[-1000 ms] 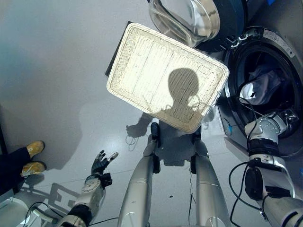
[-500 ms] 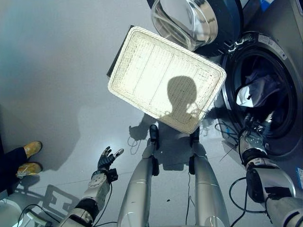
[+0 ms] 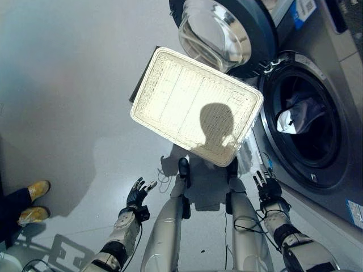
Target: Put the clothes into the washing machine.
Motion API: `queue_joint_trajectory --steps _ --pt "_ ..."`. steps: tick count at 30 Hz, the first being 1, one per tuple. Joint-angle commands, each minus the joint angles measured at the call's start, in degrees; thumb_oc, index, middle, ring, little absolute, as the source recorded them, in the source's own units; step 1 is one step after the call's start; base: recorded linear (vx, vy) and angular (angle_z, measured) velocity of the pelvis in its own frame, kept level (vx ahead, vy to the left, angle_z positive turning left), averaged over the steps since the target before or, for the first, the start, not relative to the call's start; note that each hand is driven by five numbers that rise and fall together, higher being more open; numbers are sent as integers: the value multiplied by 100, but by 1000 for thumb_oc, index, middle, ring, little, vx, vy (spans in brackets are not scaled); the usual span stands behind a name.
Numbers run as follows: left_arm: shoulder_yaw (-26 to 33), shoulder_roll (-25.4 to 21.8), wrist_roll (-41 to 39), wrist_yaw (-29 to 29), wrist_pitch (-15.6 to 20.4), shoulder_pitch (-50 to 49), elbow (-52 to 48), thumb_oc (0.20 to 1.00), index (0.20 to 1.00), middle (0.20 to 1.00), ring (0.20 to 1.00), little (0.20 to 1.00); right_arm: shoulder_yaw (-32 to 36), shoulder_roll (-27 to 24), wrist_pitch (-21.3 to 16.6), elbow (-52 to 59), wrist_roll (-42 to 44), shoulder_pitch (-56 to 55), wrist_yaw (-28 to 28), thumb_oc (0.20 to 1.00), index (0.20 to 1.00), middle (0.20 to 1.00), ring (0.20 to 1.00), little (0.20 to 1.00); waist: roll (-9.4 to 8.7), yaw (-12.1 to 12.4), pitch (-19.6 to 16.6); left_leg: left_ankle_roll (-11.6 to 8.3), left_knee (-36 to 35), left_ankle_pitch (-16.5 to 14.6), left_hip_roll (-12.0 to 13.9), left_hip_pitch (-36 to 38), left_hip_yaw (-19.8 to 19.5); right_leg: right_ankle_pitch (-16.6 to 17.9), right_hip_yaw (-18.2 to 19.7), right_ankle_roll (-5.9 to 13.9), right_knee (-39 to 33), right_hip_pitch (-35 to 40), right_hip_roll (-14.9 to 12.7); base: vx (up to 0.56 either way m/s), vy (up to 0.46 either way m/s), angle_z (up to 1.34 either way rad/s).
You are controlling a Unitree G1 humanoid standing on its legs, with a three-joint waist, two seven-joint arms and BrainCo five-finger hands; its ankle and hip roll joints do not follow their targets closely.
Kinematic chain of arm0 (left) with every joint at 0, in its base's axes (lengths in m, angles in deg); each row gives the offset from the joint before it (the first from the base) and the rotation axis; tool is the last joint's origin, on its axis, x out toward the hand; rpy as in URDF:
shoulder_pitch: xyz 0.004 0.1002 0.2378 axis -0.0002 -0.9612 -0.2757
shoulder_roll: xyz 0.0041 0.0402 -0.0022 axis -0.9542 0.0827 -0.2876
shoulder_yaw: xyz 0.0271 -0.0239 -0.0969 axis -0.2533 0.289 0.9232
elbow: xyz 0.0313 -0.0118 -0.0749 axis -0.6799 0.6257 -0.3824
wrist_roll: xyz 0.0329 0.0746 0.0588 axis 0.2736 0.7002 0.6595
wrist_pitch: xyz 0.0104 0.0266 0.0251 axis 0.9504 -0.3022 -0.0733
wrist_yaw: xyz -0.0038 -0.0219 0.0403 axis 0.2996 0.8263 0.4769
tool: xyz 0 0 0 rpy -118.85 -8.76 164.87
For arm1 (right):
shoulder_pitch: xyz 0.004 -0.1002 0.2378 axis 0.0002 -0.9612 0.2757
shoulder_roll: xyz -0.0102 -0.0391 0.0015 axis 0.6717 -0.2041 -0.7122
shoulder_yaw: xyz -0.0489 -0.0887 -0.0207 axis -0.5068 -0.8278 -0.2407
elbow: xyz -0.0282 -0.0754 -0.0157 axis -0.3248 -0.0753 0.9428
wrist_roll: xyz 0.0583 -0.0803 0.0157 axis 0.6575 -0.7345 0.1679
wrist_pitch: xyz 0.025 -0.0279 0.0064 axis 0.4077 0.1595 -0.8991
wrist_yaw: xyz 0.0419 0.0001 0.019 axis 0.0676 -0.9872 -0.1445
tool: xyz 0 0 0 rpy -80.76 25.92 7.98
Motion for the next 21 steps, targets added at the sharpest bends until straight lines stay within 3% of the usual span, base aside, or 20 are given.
queue_joint_trajectory --steps 1,5,9,10,12,21 --pt "157 -179 306 507 -106 -256 253 1000 1000 1000 1000 1000 -298 -373 -261 153 -1639 -204 523 1000 1000 1000 1000 1000 -178 44 -81 63 362 -658 -465 268 75 -393 -413 -163 155 320 445 -40 -4 1" --pt "181 -304 532 873 -213 -311 635 1000 1000 1000 1000 1000 -565 -474 36 -14 -2589 -425 548 1000 1000 1000 1000 1000 -362 132 -223 32 239 -729 -389 839 67 -404 -446 -90 -7 922 390 -18 -27 -1" --pt "210 -327 624 952 -247 -338 748 1000 1000 1000 1000 1000 -605 -460 106 -120 -2855 -507 444 1000 1000 1000 1000 1000 -408 152 -345 22 165 -746 -361 991 59 -426 -470 -78 -57 1076 381 46 -44 14" --pt "217 -360 937 1062 -349 -416 938 1000 1000 1000 1000 1000 -786 -391 265 -243 -3535 -711 363 1000 1000 1000 1000 1000 -507 201 -667 -20 -18 -756 -314 1324 0 -474 -561 -55 -225 1477 371 246 -191 15" --pt "59 -308 1683 1198 -441 -568 1198 1000 1000 1000 1000 1000 -962 -273 826 -410 -3818 -1042 71 1000 1000 1000 1000 1000 -615 277 -1264 -56 -386 -752 -267 1956 -153 -586 -690 -73 -492 2200 487 315 -220 43" --pt "120 80 1880 1050 -444 -795 1308 1000 1000 1000 1000 1000 -976 110 1496 -672 -4152 -1390 -56 1000 1000 1000 1000 1000 -708 435 -2072 -29 -449 -988 -287 2754 -378 -794 -911 -193 -747 3145 610 156 -74 26"
